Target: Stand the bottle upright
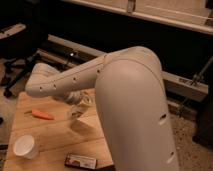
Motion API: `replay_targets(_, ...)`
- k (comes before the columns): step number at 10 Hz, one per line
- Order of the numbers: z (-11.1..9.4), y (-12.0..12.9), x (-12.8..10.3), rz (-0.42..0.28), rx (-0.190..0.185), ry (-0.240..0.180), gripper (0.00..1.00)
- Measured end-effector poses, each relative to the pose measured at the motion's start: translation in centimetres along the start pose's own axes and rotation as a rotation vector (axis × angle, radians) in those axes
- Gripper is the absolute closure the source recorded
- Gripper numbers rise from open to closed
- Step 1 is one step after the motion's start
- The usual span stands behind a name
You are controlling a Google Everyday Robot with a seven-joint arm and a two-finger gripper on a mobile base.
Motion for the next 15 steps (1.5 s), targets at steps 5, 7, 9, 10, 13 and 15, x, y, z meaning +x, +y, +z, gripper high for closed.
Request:
replay_targets(5, 0.0, 0.0, 0.0, 0.001, 0.0, 0.001, 0.78)
replay_targets(7, 0.0, 0.0, 0.0, 0.001, 0.0, 0.001, 0.78)
replay_targets(9, 0.0, 0.0, 0.0, 0.001, 0.0, 0.001, 0.78)
replay_targets(10, 0.0, 0.0, 0.0, 0.001, 0.0, 0.001, 0.78)
replay_targets(13, -1.9, 0.4, -6.2, -0.052, -0.045, -0.138, 0.78)
replay_targets(15, -5.5, 2.2, -13.3, -0.133, -0.096, -0.327, 0.78)
